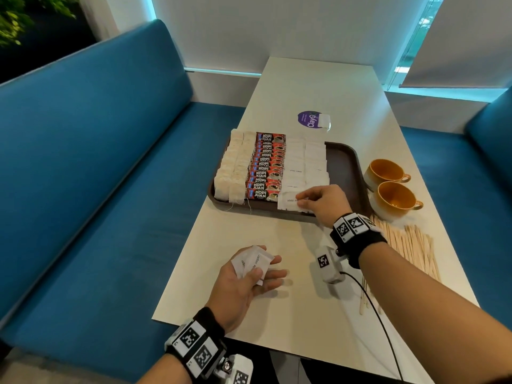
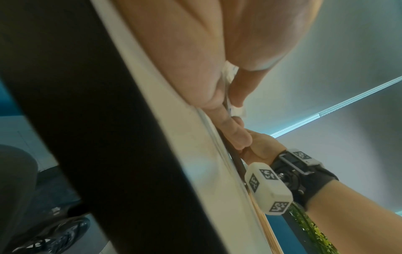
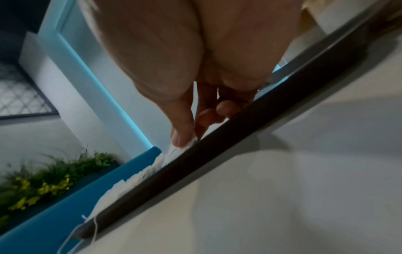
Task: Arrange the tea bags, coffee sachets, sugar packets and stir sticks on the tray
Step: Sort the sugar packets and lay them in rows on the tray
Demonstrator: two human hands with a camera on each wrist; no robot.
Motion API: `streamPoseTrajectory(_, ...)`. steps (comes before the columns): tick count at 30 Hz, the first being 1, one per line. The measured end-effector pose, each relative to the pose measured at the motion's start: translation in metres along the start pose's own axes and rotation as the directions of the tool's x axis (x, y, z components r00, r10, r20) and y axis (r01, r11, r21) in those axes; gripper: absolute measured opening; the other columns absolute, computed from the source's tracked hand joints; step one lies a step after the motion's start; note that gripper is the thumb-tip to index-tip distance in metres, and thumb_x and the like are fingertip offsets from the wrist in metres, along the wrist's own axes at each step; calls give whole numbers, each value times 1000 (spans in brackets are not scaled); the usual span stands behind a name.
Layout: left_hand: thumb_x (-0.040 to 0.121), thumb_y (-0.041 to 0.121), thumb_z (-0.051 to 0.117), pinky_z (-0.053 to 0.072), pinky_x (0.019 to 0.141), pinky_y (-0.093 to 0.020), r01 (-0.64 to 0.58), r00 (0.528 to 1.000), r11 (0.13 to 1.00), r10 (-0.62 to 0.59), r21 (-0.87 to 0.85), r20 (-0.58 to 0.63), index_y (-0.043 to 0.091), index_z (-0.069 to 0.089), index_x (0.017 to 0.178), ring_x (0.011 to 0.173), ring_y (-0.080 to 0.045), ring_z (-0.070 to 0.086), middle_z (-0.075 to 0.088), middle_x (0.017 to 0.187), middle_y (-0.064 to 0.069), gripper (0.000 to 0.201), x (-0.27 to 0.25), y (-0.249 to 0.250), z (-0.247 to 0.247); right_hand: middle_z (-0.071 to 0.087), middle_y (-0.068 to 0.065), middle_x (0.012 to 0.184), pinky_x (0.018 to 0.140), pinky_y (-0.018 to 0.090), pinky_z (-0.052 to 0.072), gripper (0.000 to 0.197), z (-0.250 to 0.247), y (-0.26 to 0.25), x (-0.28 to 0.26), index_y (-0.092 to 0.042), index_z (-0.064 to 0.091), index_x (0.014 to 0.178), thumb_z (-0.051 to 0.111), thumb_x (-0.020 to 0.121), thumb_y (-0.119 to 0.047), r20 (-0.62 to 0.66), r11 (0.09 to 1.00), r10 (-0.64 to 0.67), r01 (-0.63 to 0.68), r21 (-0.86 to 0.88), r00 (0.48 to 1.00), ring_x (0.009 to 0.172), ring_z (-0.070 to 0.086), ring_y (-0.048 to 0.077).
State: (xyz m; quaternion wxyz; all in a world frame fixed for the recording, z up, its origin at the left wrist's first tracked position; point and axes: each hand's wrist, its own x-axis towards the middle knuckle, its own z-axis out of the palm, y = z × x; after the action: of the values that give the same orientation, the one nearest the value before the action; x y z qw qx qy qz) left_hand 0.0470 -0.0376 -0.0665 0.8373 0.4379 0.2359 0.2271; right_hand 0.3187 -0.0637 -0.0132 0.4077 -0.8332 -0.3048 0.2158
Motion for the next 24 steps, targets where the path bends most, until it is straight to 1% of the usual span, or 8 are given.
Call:
streamPoseTrajectory(4, 99, 7, 54, 52, 98, -62, 12, 1000, 1000, -12, 20, -10, 2, 46, 136, 113, -52, 64, 64, 128, -28, 38, 0, 0, 0, 71, -1, 90, 85, 27, 52, 7, 4, -1, 3, -23, 81, 91, 81, 87, -17, 42, 991, 11, -6, -131, 999, 79, 63, 7)
streamPoseTrajectory(7, 104, -4, 44, 49, 100, -63, 19, 999, 999, -18, 34, -28, 4, 46, 136, 112, -52, 65, 65, 127, -27, 32, 2, -1, -1, 56, -8, 88, 81, 26, 45, 9, 3, -6, 5, -22, 81, 95, 80, 87, -18, 48, 963, -26, 38, -266, 999, 79, 54, 6)
streamPoseTrajectory(9, 104, -3, 45, 50, 100, -63, 7, 1000, 1000, -6, 24, -21, 3, 46, 135, 112, -52, 65, 65, 126, -28, 32, 2, -1, -1, 48, -11, 88, 79, 25, 42, 9, 3, -10, 7, -23, 82, 94, 82, 86, -20, 30, 947, -51, 57, -316, 998, 80, 51, 7)
streamPoseTrajectory(13, 97, 3, 55, 57, 91, -54, -24, 1000, 1000, 24, 10, 5, -2, 50, 128, 111, -53, 65, 65, 126, -29, 33, 0, 1, 2, 51, -8, 87, 63, 18, 39, 6, 7, -14, 9, -24, 81, 89, 83, 84, -27, 32, 940, -46, 54, -336, 998, 77, 50, 6)
streamPoseTrajectory(15, 90, -4, 49, 57, 91, -51, -21, 1000, 1000, 21, 13, 19, -3, 51, 126, 112, -52, 65, 65, 125, -29, 36, 0, 2, 1, 51, -9, 88, 68, 22, 42, 6, 10, -15, 9, -25, 82, 89, 83, 84, -26, 38, 937, -41, 52, -346, 998, 80, 54, 9)
streamPoseTrajectory(18, 83, -8, 40, 56, 95, -52, -16, 1000, 1000, 16, 11, 23, -5, 53, 124, 112, -51, 65, 66, 124, -30, 44, 0, 3, 2, 51, -10, 86, 75, 27, 45, 6, 13, -16, 9, -25, 82, 89, 84, 83, -24, 40, 940, -18, 31, -340, 999, 85, 57, 13)
streamPoseTrajectory(21, 94, -12, 34, 57, 95, -49, -32, 999, 999, 32, 16, 2, -5, 53, 128, 113, -50, 65, 66, 124, -30, 39, -1, 2, 2, 51, -11, 85, 73, 25, 44, 6, 9, -17, 5, -25, 81, 91, 82, 85, -27, 28, 944, -44, 51, -326, 999, 77, 52, 7)
streamPoseTrajectory(24, 99, -5, 38, 57, 96, -49, -53, 999, 998, 53, 29, -7, -5, 53, 129, 112, -50, 65, 66, 124, -29, 34, -1, 1, 3, 58, -6, 85, 64, 21, 40, 8, 3, -17, -8, -26, 79, 91, 78, 88, -34, -26, 969, -85, 77, -234, 996, 76, 53, 6)
